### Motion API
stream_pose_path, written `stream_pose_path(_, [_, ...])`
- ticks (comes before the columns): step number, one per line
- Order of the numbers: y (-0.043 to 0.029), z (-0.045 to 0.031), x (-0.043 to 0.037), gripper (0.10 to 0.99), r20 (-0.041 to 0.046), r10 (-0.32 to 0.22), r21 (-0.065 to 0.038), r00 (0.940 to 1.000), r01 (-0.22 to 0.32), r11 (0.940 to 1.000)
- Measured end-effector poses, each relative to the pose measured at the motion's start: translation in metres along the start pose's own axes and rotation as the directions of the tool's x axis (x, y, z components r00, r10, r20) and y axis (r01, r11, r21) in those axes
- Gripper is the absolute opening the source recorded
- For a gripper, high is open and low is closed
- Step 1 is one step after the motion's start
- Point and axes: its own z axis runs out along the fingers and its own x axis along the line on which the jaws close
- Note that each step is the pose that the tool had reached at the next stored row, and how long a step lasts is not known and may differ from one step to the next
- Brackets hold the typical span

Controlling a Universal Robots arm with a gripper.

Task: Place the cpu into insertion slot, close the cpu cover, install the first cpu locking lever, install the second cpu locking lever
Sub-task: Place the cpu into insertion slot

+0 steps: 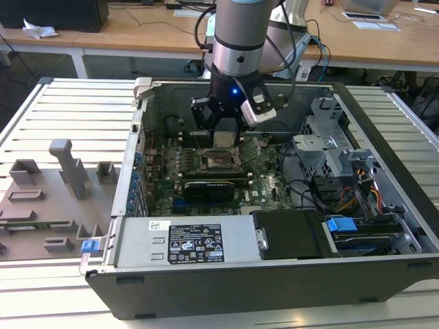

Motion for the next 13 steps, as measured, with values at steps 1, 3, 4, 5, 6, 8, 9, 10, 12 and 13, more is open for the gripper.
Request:
stream_pose_path(1, [-0.0001,0.0015,-0.0001,0.541,0.0000,0.000,0.000,1.0000,0.000,1.0000])
stream_pose_path(3, [-0.0004,0.0048,-0.0006,0.541,0.0000,0.000,0.001,1.0000,0.000,1.0000])
stream_pose_path(4, [-0.0005,0.0054,-0.0006,0.541,0.0000,0.000,0.001,1.0000,0.000,1.0000])
stream_pose_path(5, [-0.0001,0.0063,-0.0008,0.541,0.0001,0.000,0.005,1.0000,0.000,1.0000])
stream_pose_path(6, [0.0010,0.0067,-0.0010,0.541,0.0001,0.000,0.007,1.0000,0.000,1.0000])
stream_pose_path(8, [0.0043,0.0072,-0.0013,0.541,0.0001,0.000,0.008,1.0000,0.000,1.0000])
stream_pose_path(9, [0.0062,0.0075,-0.0015,0.541,0.0003,0.000,0.008,1.0000,0.000,1.0000])
stream_pose_path(10, [0.0076,0.0077,-0.0016,0.541,0.0001,0.000,0.008,1.0000,0.000,1.0000])
stream_pose_path(12, [0.0090,0.0087,-0.0019,0.541,0.0002,0.000,0.008,1.0000,0.000,1.0000])
stream_pose_path(13, [0.0090,0.0100,-0.0019,0.541,0.0002,0.000,0.008,1.0000,0.000,1.0000])
